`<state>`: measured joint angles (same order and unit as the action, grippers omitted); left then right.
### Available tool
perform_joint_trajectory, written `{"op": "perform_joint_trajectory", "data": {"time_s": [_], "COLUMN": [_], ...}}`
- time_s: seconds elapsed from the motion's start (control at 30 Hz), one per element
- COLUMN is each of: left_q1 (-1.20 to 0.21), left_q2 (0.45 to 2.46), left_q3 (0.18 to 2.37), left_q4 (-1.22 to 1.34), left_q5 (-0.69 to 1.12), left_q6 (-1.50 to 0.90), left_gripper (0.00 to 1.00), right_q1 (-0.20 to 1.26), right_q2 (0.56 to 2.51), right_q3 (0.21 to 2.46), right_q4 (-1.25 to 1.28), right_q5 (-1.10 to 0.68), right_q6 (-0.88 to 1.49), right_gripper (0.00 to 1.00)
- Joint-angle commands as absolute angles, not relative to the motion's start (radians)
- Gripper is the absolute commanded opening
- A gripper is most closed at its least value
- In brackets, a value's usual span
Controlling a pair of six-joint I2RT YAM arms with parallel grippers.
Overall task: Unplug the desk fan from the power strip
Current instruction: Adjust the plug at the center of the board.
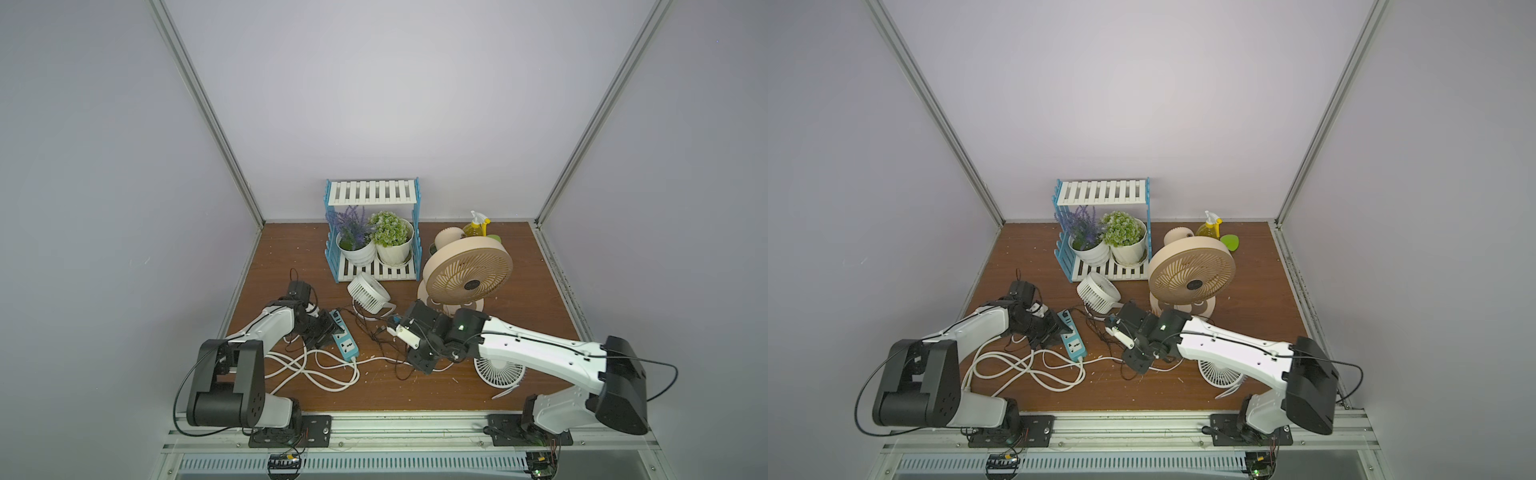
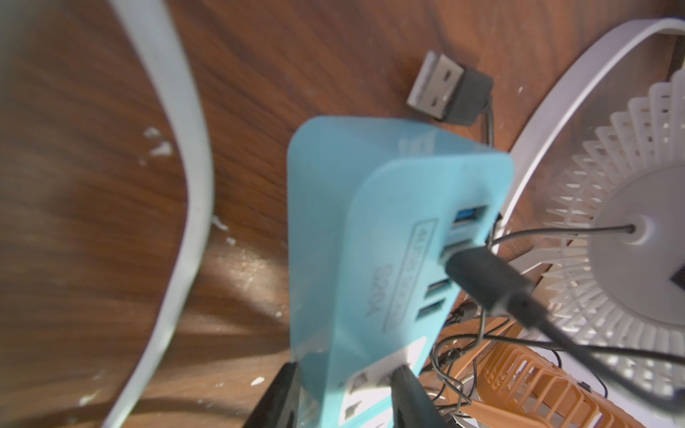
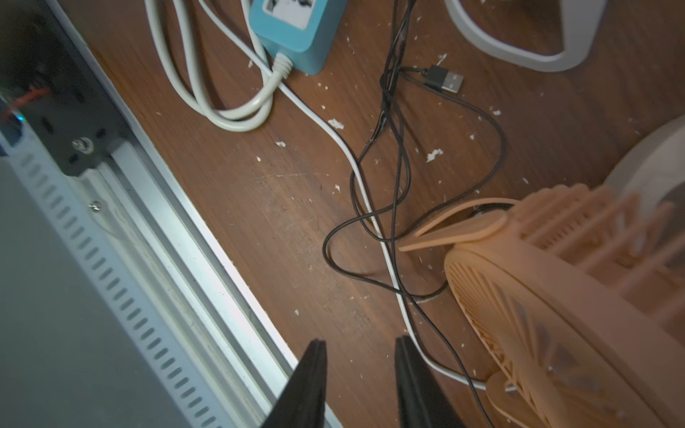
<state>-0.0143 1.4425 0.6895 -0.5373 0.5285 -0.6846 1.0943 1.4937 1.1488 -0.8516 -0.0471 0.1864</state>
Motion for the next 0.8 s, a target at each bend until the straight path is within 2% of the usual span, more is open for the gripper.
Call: {"op": "perform_joint_trajectory", "data": {"time_s": [0.0,0.17,0.33,0.77], "left_q1": [0.021,0.021,0.021,0.021], "left_q2": [1.512,1.514,1.513,1.512], "left_q3": [0.627,0.627,0.626,0.627], "left_q4": [-0.537,-0.532,-0.534,-0.532], "left_q5": [0.244,0.25,0.25,0.25], "left_q6": [-0.698,-0.698,-0.697,-0.697], "left_gripper": [0.43,0.43,0.43,0.43], "right_q1": [1.118,1.126,1.131,1.141], "right_q2": [1.534,1.59,1.633,1.66], "right_q3": [1.139,1.105,1.068,1.054], "right_q4": [-0.765,-0.676,-0.643,-0.693], "right_q5": [0.016,0.136,0.167,0.216], "right_q6": [0.183,0.21,0.231,0.231], "right_gripper": [0.31,0.28,0.25,0.24]}}
